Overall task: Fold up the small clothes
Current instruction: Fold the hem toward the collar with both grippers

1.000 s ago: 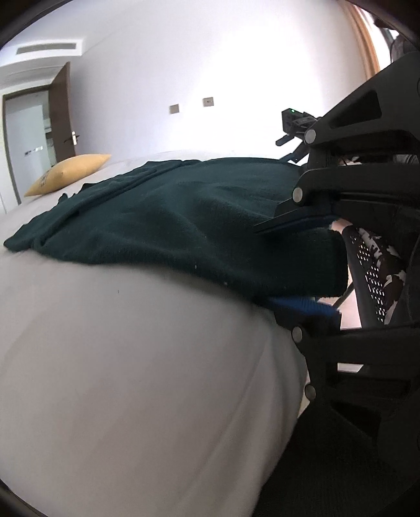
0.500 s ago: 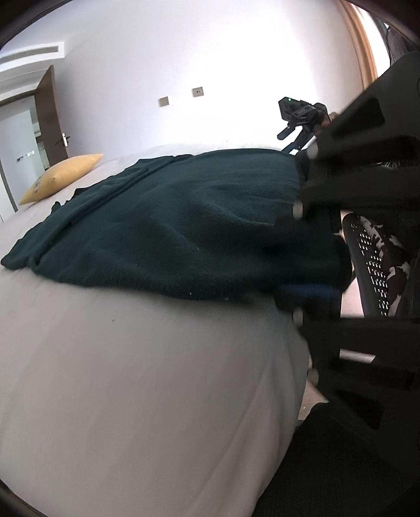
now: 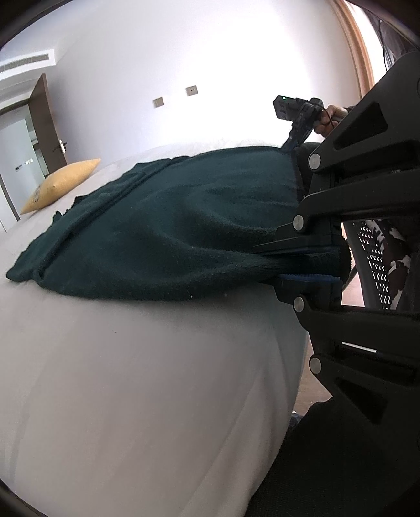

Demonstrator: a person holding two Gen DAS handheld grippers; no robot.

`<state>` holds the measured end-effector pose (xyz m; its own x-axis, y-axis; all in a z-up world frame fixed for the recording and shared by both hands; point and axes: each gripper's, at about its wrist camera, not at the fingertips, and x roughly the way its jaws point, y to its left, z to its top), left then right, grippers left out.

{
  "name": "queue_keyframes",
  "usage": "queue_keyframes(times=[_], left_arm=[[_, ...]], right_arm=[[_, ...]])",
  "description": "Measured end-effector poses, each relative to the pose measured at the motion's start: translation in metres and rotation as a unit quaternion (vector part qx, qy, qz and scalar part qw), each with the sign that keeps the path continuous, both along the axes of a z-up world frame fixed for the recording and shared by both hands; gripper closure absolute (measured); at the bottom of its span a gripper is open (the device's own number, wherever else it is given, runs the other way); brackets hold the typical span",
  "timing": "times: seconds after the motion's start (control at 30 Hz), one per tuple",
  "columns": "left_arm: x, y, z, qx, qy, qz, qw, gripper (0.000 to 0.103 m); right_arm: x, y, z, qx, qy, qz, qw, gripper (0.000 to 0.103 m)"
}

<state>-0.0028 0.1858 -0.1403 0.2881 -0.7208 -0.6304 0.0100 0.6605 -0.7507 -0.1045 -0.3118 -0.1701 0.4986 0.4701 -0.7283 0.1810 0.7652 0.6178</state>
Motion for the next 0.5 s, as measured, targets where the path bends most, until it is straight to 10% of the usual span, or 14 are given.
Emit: queue_keyframes(times=[0.5], left_arm=[[0.005,0.022,0.06,-0.096,-0.074,0.024,0.9924,0.095]], right_arm=[[0.009,0.008,0.059,0.081,-0.115,0.022,0.99,0.094]])
